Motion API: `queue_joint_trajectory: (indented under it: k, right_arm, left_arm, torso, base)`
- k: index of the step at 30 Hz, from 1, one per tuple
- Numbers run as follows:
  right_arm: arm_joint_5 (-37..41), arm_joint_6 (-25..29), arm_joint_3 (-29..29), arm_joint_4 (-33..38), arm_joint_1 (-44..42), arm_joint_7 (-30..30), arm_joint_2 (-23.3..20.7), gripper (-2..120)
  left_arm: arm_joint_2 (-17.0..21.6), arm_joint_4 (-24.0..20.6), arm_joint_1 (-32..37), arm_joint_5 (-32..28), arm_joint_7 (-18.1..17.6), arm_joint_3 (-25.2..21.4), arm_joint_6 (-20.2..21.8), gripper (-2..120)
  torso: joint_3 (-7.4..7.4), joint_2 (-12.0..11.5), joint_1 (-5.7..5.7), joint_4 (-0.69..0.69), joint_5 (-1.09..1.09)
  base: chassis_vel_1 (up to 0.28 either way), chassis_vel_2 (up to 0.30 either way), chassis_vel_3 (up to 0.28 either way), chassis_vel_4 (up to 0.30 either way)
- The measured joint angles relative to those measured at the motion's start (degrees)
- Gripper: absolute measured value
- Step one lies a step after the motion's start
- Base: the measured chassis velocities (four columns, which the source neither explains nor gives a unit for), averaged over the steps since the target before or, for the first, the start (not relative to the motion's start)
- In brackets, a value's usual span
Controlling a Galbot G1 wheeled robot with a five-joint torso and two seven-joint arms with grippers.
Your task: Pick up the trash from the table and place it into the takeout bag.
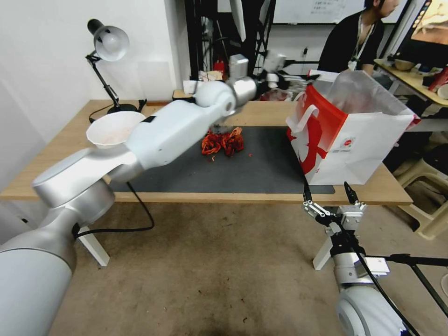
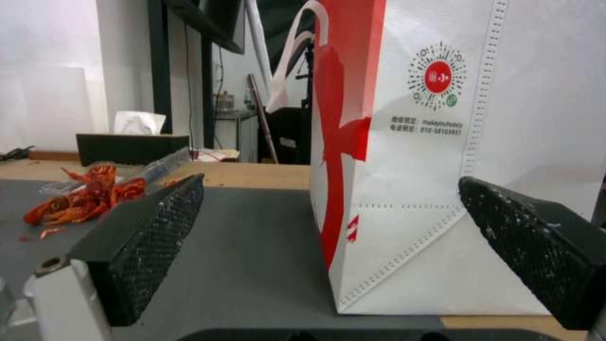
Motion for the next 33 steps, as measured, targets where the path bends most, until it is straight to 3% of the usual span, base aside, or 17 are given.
queue_joint_trajectory:
  k: [8, 11, 14, 16, 19, 26, 33]
  right_arm:
    - [0.06, -0.21, 0.09, 0.27, -0.01, 0.06, -0.01, 100]
    - [0.08, -0.25, 0.10, 0.31, 0.00, 0.06, -0.02, 100]
    - [0.09, -0.37, -0.04, 0.31, 0.15, 0.06, -0.02, 100]
    - [0.08, -0.40, -0.08, 0.31, 0.23, 0.06, -0.01, 100]
    - [0.08, -0.53, -0.31, 0.32, 0.46, 0.01, 0.04, 100]
    - [0.00, -0.61, -0.55, 0.41, 0.52, -0.06, 0.12, 100]
    - [-0.06, -0.64, -0.72, 0.46, 0.48, -0.11, 0.11, 100]
  left_arm:
    - [6.90, -2.74, 5.33, 2.32, -2.64, -5.10, -0.08, 100]
    - [10.09, -4.91, 8.05, 3.26, -4.98, -7.17, 0.13, 100]
    - [14.40, -9.39, 12.48, 4.30, -9.58, -11.47, 0.98, 100]
    - [15.34, -10.42, 13.50, 4.53, -10.46, -12.51, 1.25, 100]
    - [18.72, -15.00, 17.94, 5.88, -14.19, -17.35, 2.70, 100]
    - [21.96, -21.63, 25.05, 7.65, -19.16, -23.03, 4.79, 100]
    - [24.97, -27.62, 34.80, 9.42, -20.74, -28.47, 4.83, 100]
  torso:
    - [0.00, 0.00, 0.00, -0.01, -0.01]
    - [0.00, 0.00, 0.00, 0.01, 0.01]
    - [0.00, 0.00, -0.01, 0.01, 0.02]
    - [0.00, 0.00, 0.00, 0.00, 0.01]
    - [-0.01, 0.00, 0.00, 0.00, 0.02]
    - [0.00, 0.00, 0.00, -0.01, -0.01]
    - [-0.01, 0.00, -0.01, -0.01, 0.01]
  base:
    - [0.000, 0.000, 0.000, 0.000]
    - [0.000, 0.000, 0.000, 0.000]
    - [0.000, 0.000, 0.000, 0.000]
    - [0.000, 0.000, 0.000, 0.000]
    - [0.000, 0.000, 0.000, 0.000]
    - [0.000, 0.000, 0.000, 0.000]
    - [0.000, 0.000, 0.000, 0.000]
